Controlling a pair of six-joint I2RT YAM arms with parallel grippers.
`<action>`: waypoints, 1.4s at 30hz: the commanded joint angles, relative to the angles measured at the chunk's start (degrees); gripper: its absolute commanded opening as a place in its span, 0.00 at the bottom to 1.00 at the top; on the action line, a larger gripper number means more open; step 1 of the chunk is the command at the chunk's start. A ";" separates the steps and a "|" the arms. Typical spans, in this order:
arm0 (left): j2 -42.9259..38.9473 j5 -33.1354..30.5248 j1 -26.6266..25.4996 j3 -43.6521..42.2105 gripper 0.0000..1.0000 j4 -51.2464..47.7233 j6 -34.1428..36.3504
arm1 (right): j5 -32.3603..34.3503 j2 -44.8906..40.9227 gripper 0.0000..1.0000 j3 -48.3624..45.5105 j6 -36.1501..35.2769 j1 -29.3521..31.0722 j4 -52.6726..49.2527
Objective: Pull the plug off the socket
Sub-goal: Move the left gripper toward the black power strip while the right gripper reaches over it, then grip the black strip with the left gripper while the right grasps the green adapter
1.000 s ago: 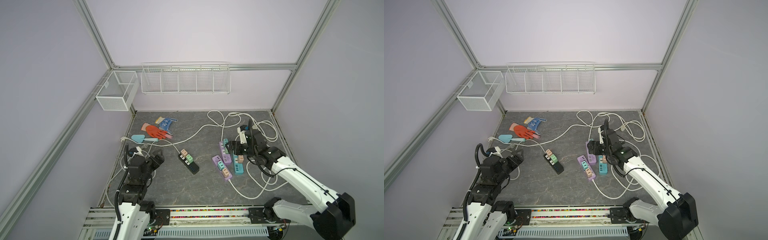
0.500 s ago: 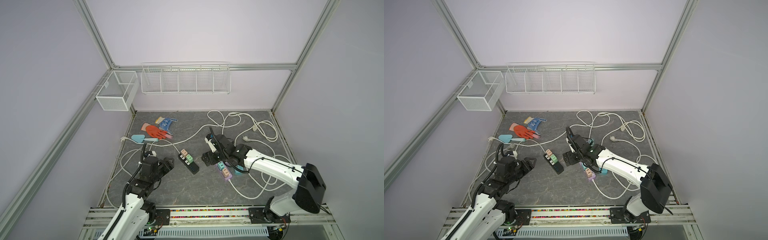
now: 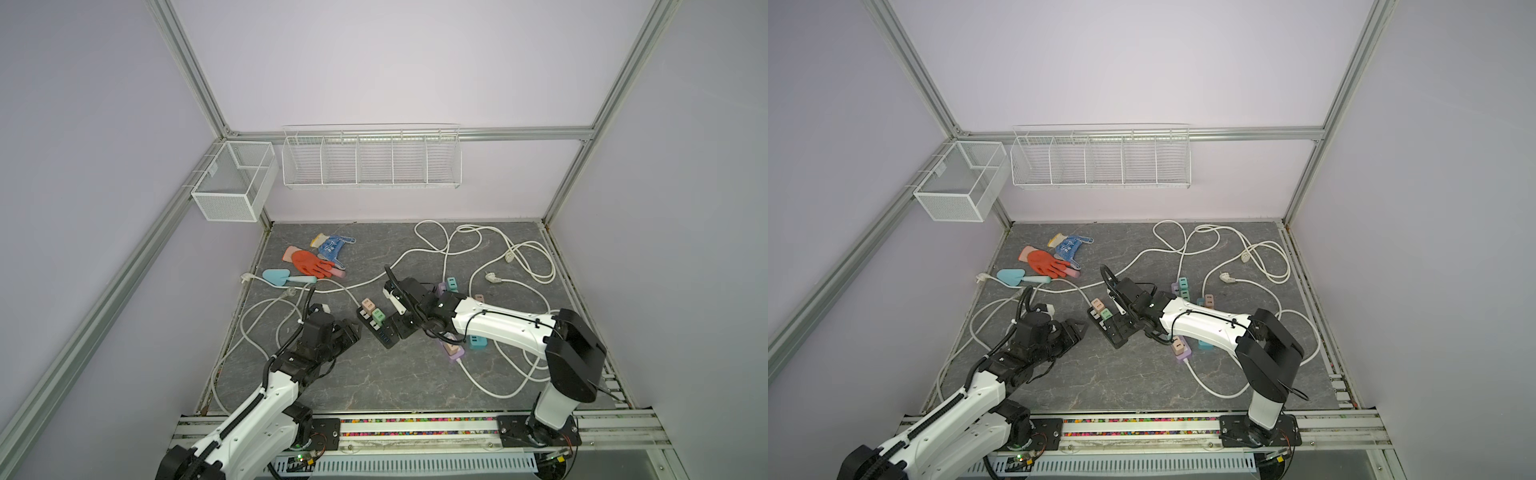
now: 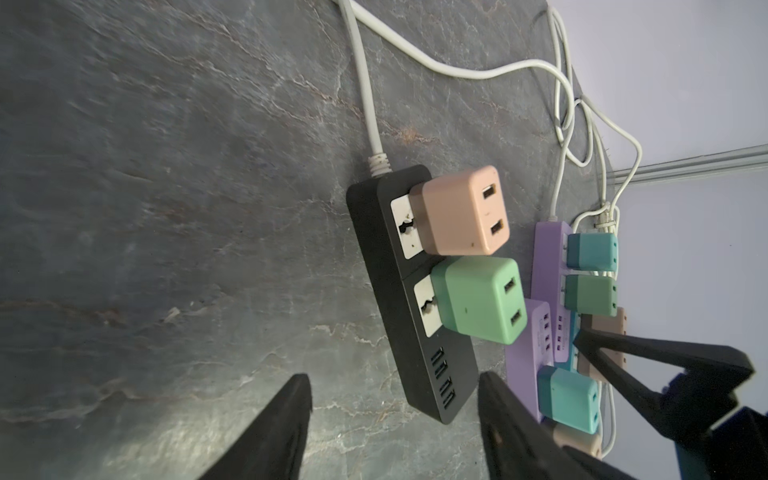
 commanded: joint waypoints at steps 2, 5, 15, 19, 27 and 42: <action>4.23 0.17 -0.46 0.00 0.60 7.03 -1.12 | 2.48 2.30 0.99 2.59 -1.58 1.49 1.75; 7.34 0.37 -0.43 0.62 0.58 9.41 -0.82 | 3.90 3.77 0.98 4.17 -1.33 1.85 1.20; 16.60 2.69 -0.61 2.09 0.48 13.56 -0.22 | 5.29 7.85 0.89 8.42 -1.37 1.97 -0.74; 21.37 5.10 -0.59 2.47 0.45 17.23 -0.67 | 5.57 9.22 0.84 9.33 -1.40 1.95 -0.81; 23.99 5.71 -0.61 1.70 0.42 22.36 -1.72 | 7.37 11.74 0.74 11.39 -1.41 1.97 -1.99; 26.01 6.38 -0.61 2.23 0.38 22.44 -1.37 | 6.36 14.90 0.63 13.84 -2.23 1.95 -2.24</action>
